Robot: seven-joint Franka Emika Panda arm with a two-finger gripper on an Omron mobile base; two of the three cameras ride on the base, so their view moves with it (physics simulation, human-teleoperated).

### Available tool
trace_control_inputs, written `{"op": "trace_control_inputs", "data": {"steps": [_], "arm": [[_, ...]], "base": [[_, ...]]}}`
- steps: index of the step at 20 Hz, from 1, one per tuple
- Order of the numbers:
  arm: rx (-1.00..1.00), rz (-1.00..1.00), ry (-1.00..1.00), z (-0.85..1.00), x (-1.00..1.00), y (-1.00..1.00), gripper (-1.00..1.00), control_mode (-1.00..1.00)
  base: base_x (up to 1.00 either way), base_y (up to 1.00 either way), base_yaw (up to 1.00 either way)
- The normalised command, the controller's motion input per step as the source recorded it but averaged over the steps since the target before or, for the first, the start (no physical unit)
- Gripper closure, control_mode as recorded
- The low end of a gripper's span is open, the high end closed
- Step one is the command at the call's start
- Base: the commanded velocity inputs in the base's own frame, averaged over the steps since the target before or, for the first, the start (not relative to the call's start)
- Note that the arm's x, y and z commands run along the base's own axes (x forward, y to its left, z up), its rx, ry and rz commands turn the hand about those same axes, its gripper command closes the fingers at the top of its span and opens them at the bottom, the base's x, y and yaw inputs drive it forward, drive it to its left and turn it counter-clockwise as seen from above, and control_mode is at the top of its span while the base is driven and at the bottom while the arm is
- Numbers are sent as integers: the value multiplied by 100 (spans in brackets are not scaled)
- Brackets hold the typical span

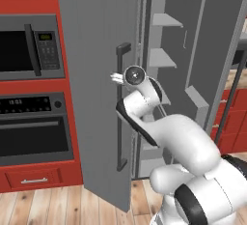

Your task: Move the hot dog bun to the plate on the dining table and place the condiment next to that plate. Then navigate to the fridge and take the sausage and place it on the plate as well.

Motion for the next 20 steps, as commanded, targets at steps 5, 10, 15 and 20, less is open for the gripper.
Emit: {"op": "trace_control_inputs", "data": {"steps": [5, 10, 15, 20], "arm": [[42, -29, 11, 50, -80, -77, -100, -100], [39, -11, 17, 10, -30, -94, -100, -100], [31, 10, 7, -25, 35, -67, -100, -100], [31, 19, 0, -17, 52, -14, -100, -100]], "base": [[0, 0, 0], [0, 0, 0], [0, 0, 0], [0, 0, 0]]}}
